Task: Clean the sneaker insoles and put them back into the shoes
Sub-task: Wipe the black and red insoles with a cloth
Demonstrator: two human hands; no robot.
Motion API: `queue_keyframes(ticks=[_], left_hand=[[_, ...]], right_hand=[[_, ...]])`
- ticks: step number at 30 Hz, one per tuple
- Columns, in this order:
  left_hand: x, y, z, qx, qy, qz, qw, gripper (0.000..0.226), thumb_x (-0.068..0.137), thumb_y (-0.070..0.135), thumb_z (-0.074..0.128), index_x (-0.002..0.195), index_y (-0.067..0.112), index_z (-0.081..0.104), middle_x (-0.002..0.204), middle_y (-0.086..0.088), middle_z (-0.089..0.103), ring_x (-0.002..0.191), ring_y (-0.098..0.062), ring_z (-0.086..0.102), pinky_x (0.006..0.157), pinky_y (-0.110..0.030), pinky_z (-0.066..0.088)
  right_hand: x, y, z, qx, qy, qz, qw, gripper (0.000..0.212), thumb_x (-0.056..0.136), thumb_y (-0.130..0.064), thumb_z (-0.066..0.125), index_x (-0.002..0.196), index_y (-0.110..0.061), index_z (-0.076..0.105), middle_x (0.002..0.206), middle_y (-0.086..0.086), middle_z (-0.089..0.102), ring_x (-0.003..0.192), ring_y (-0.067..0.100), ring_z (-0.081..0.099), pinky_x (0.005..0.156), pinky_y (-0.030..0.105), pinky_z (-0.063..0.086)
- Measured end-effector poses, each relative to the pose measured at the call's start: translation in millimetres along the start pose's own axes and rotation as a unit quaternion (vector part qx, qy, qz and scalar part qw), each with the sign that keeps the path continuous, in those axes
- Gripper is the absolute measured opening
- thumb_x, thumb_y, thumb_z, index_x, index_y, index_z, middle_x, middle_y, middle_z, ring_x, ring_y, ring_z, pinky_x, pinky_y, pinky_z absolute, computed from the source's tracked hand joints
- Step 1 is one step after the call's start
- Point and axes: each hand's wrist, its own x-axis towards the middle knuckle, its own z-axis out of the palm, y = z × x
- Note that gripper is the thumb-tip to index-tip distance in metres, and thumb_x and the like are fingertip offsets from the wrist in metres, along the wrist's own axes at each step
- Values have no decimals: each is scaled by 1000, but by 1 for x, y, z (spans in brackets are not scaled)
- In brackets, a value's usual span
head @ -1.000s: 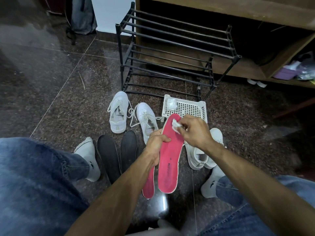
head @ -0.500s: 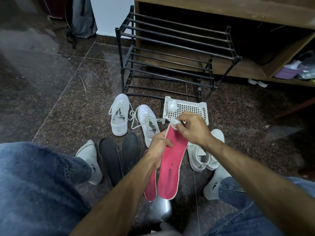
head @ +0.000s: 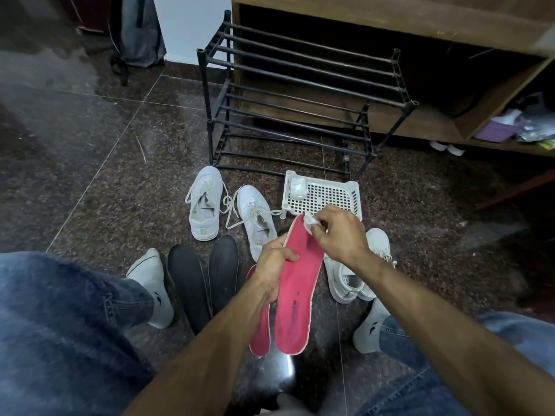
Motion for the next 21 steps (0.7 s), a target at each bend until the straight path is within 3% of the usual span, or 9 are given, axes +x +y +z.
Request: queue_keyframes(ticks=[3, 9, 13, 15, 17, 21], left_hand=[[2, 0, -2, -108, 7, -26, 994, 31, 96, 9, 47, 123, 13, 63, 92, -15, 71, 72, -25, 67, 66, -36, 54], [9, 2, -10, -148, -25, -89, 985, 48, 93, 35, 52, 135, 12, 54, 104, -15, 68, 84, -28, 68, 74, -40, 56], [9, 11, -15, -233, -19, -103, 967, 47, 95, 39, 46, 116, 1, 63, 92, -16, 71, 76, -29, 69, 78, -41, 51], [13, 13, -21, -250, -15, -101, 963, 49, 97, 42, 43, 111, 0, 63, 90, -17, 72, 75, -30, 70, 78, -42, 50], [13, 14, -20, -257, -29, -97, 961, 49, 98, 44, 41, 114, 2, 62, 91, -16, 72, 76, -29, 70, 76, -39, 54], [12, 14, -11, -239, -63, -88, 965, 47, 98, 43, 42, 121, 8, 63, 94, -13, 71, 83, -26, 69, 83, -42, 53]], right_hand=[[-16, -9, 6, -20, -88, -70, 993, 17, 92, -27, 57, 99, -19, 70, 98, -5, 63, 86, 20, 61, 69, 32, 45], [-11, -15, 11, 17, -3, 34, 999, 17, 92, -28, 60, 92, -15, 71, 93, -3, 62, 78, 17, 56, 64, 27, 36], [-36, -30, 16, 47, -131, -128, 982, 14, 89, -23, 58, 88, -16, 70, 86, -5, 62, 75, 17, 58, 69, 34, 48], [-40, -29, 12, 57, -147, -169, 973, 10, 86, -20, 59, 85, -17, 69, 82, -8, 60, 73, 15, 57, 66, 34, 49], [-29, -27, 7, 40, -137, -179, 974, 10, 87, -20, 60, 88, -18, 70, 85, -10, 59, 75, 14, 58, 68, 35, 50], [5, -26, 5, -7, -36, -69, 997, 14, 91, -27, 58, 91, -19, 70, 93, -5, 64, 82, 21, 60, 70, 37, 49]])
